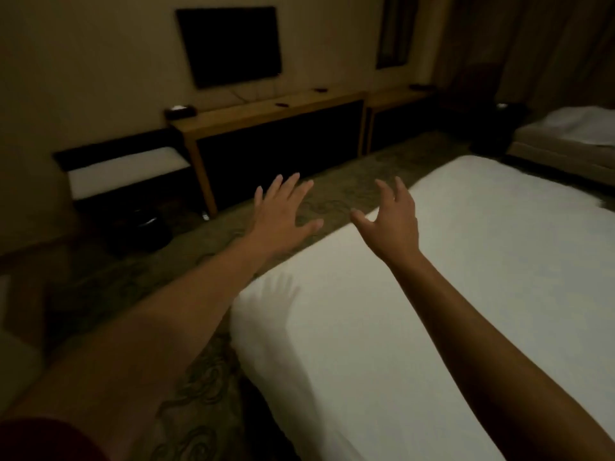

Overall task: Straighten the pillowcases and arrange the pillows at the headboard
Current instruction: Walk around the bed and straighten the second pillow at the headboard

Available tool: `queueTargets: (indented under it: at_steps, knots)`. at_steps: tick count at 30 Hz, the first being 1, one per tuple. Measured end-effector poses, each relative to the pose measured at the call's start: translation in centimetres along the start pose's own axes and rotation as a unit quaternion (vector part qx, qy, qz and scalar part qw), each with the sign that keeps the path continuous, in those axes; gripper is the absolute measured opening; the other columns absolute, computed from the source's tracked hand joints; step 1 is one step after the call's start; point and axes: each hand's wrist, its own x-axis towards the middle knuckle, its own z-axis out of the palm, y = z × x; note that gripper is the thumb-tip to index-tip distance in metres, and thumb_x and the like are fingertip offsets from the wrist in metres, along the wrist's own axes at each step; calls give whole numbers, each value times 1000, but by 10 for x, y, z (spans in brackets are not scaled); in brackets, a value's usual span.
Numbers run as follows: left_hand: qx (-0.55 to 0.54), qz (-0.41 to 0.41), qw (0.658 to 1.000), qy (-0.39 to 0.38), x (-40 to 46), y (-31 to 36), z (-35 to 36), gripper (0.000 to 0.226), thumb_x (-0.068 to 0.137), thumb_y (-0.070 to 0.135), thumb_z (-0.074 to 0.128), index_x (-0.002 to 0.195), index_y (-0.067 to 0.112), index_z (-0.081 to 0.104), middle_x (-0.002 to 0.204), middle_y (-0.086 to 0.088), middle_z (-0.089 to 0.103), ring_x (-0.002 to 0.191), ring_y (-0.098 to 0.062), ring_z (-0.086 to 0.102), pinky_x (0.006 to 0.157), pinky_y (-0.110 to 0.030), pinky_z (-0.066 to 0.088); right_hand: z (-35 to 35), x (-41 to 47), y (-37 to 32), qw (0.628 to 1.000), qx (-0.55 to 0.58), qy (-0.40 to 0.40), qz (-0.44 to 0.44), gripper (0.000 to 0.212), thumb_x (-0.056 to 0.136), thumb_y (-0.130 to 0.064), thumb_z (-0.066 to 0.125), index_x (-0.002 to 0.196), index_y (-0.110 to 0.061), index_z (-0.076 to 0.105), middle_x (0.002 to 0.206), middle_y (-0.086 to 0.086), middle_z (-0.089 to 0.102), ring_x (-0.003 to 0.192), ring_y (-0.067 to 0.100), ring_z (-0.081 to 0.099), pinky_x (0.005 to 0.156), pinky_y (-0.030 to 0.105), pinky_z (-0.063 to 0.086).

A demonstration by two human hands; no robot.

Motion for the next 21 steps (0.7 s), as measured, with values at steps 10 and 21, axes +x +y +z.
queueTargets:
  at_steps: [10,21]
  knots:
    - [49,-142,989,18,16,-329,-46,79,87,74,41,154,38,18,165,8,12,153,-21,4,121,-55,5,264,110,-232,983,85,-108,-126,78,89,-52,62,154,-20,35,166,13,21,152,31,20,119,51,29]
    - [38,-122,992,8,118,-625,-32,81,87,75,38,155,35,19,165,4,14,153,-24,6,121,-57,8,475,243,-407,987,42,-113,-106,76,87,-50,63,153,-22,37,165,11,23,152,29,21,120,50,29]
